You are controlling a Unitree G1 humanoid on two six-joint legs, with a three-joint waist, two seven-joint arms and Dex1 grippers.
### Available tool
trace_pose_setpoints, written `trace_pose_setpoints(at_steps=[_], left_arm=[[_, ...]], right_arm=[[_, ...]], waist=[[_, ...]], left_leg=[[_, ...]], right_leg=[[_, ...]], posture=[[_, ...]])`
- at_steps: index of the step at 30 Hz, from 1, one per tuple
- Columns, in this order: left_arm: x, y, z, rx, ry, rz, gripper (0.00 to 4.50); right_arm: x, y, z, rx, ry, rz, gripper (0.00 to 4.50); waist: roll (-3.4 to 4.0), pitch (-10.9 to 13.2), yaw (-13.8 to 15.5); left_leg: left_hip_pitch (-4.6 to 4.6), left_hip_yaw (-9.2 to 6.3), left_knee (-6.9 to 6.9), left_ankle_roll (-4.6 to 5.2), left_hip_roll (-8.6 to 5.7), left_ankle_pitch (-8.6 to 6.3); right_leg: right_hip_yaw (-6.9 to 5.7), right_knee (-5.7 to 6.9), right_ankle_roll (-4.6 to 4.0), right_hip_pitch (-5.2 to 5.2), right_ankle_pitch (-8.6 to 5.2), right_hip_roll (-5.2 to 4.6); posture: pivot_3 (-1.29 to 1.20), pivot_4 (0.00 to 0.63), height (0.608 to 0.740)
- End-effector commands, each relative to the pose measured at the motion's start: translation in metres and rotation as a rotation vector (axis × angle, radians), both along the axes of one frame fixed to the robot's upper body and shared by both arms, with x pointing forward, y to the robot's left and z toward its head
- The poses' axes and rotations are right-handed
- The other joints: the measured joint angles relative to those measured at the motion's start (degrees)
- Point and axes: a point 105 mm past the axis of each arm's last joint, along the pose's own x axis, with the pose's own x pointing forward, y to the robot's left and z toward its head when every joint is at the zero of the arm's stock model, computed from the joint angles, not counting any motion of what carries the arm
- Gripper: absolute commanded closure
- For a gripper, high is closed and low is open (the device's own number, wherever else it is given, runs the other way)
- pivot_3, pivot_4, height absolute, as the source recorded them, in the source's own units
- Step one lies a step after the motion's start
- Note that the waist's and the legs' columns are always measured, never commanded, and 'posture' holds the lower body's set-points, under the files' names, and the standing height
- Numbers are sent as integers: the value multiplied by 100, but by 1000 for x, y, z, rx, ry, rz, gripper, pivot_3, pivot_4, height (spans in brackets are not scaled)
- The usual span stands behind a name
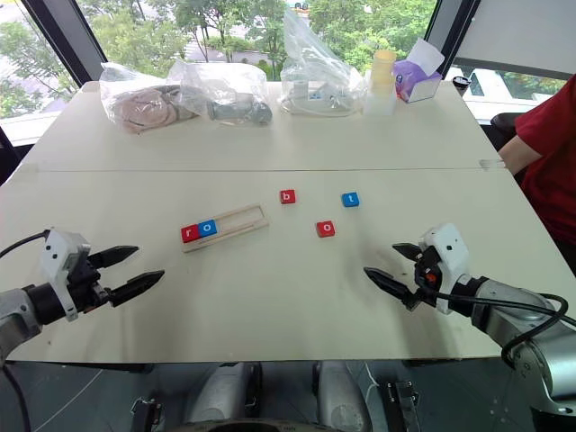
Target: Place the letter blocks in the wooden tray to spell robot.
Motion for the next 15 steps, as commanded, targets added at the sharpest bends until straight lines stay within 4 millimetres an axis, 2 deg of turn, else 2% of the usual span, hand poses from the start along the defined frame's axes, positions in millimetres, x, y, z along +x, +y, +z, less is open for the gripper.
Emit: trace_pose_setpoints(at_steps=[1, 10, 15], left_arm=[[-1, 0, 11, 15, -51, -2, 0], [-1, 7, 6, 19, -35, 35, 0], [-1, 4, 8, -15, -36, 18, 0]], right_arm=[[3, 2, 7, -2, -44, 18, 50], [7, -1, 6, -22, -56, 13, 50], [8, -3, 5, -30, -60, 6, 50]], waist=[[0, 0, -1], [0, 0, 2], [0, 0, 0]], left_leg=[[0, 0, 0, 0, 0, 0], [0, 0, 0, 0, 0, 0], [0, 0, 0, 0, 0, 0]], right_leg=[[0, 0, 0, 0, 0, 0], [0, 0, 0, 0, 0, -1], [0, 0, 0, 0, 0, -1]], posture=[[0, 150, 740], [0, 150, 740], [0, 150, 740]])
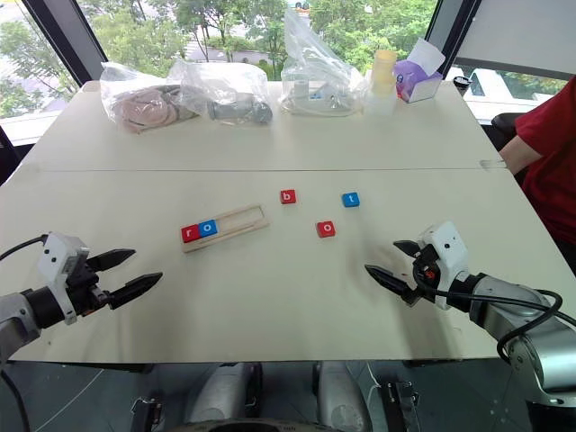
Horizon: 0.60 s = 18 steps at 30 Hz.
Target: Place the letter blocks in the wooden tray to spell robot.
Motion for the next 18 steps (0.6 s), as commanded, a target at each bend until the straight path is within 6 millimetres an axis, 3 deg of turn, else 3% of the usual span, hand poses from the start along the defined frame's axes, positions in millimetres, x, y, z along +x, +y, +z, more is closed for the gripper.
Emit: trace_pose_setpoints(at_steps=[1, 11, 14, 18], left_arm=[[1, 0, 11, -22, -43, -4, 0], [15, 10, 16, 46, -65, -4, 0], [23, 15, 22, 95, -88, -45, 0], [48, 9, 16, 195, -85, -175, 0]], right_arm=[[2, 0, 7, -9, -42, 5, 50], [2, -2, 3, -8, -6, -10, 50], [0, 14, 11, 75, 64, 50, 50], [-1, 64, 24, 103, 31, 217, 50]], waist=[[0, 0, 1], [0, 0, 2], [0, 0, -5], [4, 0, -5]], left_leg=[[0, 0, 0, 0, 0, 0], [0, 0, 0, 0, -1, 0], [0, -1, 0, 0, -1, 0], [3, -1, -1, 0, 1, 0]], right_leg=[[0, 0, 0, 0, 0, 0], [0, 0, 0, 0, 0, 1], [-1, 1, 0, 0, 0, 1], [0, 3, -4, -3, 2, 3]], posture=[[0, 150, 740], [0, 150, 740], [0, 150, 740], [0, 150, 740]])
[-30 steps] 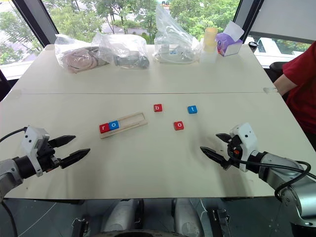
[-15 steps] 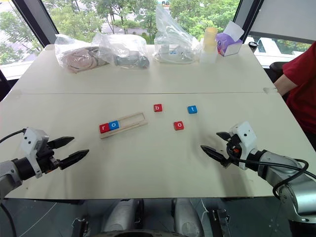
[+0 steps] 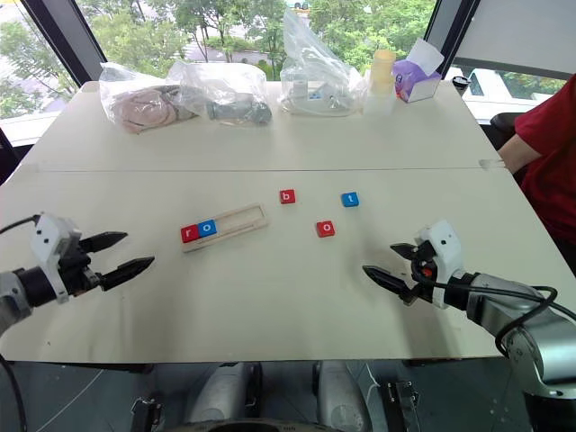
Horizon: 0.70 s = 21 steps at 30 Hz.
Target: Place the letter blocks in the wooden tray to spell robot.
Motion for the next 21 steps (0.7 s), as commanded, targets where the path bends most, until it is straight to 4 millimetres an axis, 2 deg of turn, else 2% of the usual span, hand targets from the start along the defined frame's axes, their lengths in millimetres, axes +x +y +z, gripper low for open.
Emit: trace_pose_setpoints(at_steps=[1, 4, 10, 13, 16, 21], left_arm=[[17, -7, -4, 86, -6, -108, 0], [35, -16, -11, 150, 24, -205, 0], [54, -22, -14, 175, 21, -270, 0], [66, -28, -18, 195, -5, -286, 0], [69, -37, -25, 185, 5, -321, 0], [67, -48, -32, 164, 24, -379, 0]], right_arm=[[-4, 43, 15, 21, -61, 146, 50], [-1, 73, 22, 7, -119, 207, 50], [-1, 99, 26, -25, -179, 235, 50], [-6, 112, 21, -2, -176, 253, 50], [-8, 116, 17, -2, -174, 254, 50], [-5, 109, 16, -16, -179, 221, 50]], waist=[[-1, 0, 4], [-2, -1, 8], [-5, 1, 7], [-5, 0, 6], [-6, 0, 8], [-7, -1, -7]], left_leg=[[0, -1, 0, 0, 0, 0], [-18, -1, 0, 0, -2, 0], [-34, 1, -1, 3, -9, -1], [-33, 0, 0, 3, -8, -1], [-32, 2, 3, 3, -9, -1], [-32, 0, 5, 3, -8, -1]], right_leg=[[-1, 0, 0, 0, 0, 1], [-5, -4, 2, -13, 0, 3], [-6, -2, 24, -27, 12, -5], [-10, 4, 25, -26, 12, -1], [-13, 6, 25, -24, 12, 3], [-10, 7, 29, -24, 14, 1]], posture=[[0, 150, 740], [0, 150, 740], [0, 150, 740], [0, 150, 740], [0, 150, 740], [0, 150, 740]])
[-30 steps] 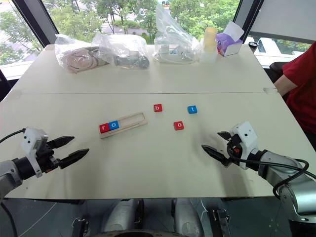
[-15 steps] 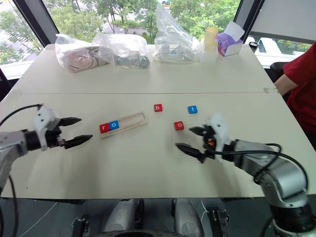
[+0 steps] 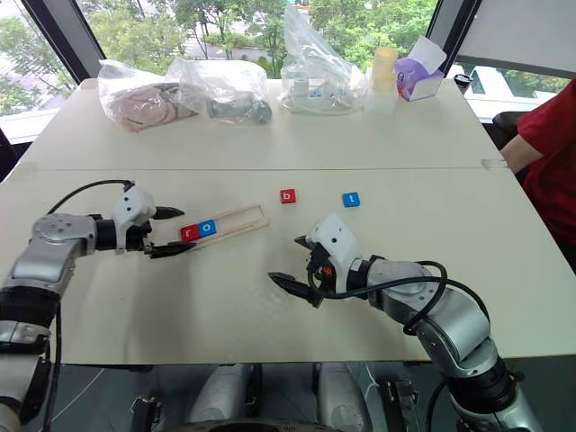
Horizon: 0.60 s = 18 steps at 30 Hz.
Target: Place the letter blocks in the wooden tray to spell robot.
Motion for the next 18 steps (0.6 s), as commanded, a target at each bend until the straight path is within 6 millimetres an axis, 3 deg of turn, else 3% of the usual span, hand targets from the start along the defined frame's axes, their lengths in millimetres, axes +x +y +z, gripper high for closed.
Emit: trace_pose_setpoints(at_steps=[1, 8, 13, 18], left_arm=[[0, -2, 2, 19, -13, -30, 0], [-3, -2, -21, 69, 28, -32, 0], [-4, -4, -23, 46, 38, -41, 1393], [2, -7, -6, 25, -31, -43, 1392]], right_arm=[[2, -5, 11, 2, -63, -16, 50], [7, -11, 11, -10, -75, -39, 50], [7, -15, 10, -20, -74, -48, 0], [13, -29, 13, -10, -82, -117, 0]], waist=[[0, 0, 3], [2, -3, 10], [3, -5, 17], [3, -6, 16]], left_leg=[[0, 0, 0, 0, 0, 0], [10, -1, 1, 0, 0, 0], [20, -1, 4, 0, 0, 0], [20, -4, 7, 0, 0, 0]], right_leg=[[0, 2, 0, 0, 0, 1], [-1, 5, 1, 8, 0, 2], [-3, 5, 0, 22, 0, 1], [-2, 5, -1, 24, 0, 0]], posture=[[0, 150, 740], [0, 150, 740], [0, 150, 740], [0, 150, 740]])
